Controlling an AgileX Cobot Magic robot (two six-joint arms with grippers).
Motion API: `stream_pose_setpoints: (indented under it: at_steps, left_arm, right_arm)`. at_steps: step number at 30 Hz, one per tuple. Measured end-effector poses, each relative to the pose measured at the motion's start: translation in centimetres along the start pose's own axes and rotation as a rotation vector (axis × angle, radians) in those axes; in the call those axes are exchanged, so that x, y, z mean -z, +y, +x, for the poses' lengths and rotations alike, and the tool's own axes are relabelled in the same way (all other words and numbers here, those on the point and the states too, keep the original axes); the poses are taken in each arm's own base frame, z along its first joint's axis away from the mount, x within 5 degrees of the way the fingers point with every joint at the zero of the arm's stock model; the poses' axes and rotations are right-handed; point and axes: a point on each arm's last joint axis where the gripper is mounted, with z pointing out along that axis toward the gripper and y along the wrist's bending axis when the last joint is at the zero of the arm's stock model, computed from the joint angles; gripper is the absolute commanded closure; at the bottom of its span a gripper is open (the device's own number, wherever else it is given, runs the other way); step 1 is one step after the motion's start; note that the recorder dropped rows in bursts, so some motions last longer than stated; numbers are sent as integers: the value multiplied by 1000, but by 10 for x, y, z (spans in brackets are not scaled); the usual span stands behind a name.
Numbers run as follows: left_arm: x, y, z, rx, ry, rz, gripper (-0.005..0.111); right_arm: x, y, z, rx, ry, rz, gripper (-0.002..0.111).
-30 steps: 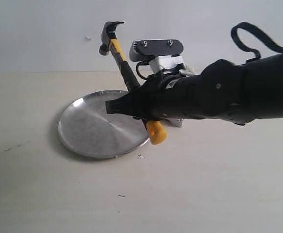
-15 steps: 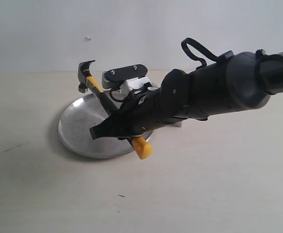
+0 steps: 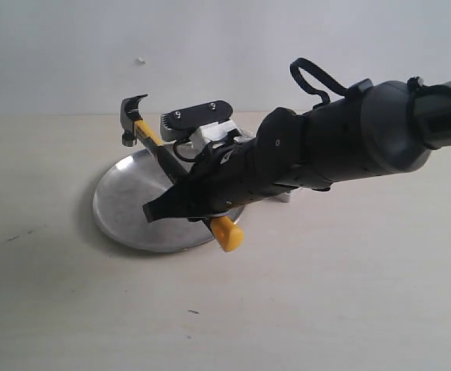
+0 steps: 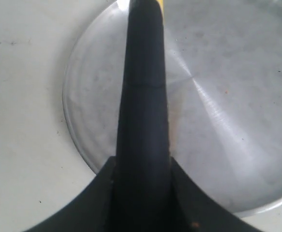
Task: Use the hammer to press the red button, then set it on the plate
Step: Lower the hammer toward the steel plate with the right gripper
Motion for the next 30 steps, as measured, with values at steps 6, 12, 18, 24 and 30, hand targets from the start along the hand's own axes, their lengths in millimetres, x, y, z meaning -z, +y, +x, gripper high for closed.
stream_pose_setpoints:
  at_steps: [6, 12, 18, 24, 30]
  left_arm:
    - [0, 0, 0, 0, 0, 0, 107]
    - [0, 0, 0, 0, 0, 0, 107]
    - [0, 0, 0, 0, 0, 0, 107]
    - [0, 0, 0, 0, 1, 0, 107]
    - [0, 0, 0, 0, 1, 0, 107]
  right_arm:
    - [0, 1, 1, -4, 11, -6, 108]
    - [0, -1, 3, 10, 34, 19, 108]
    - [-1, -1, -4, -116, -108, 35, 108]
    - [2, 15, -14, -168, -286, -185, 108]
    - [-14, 1, -1, -343, -221, -255, 108]
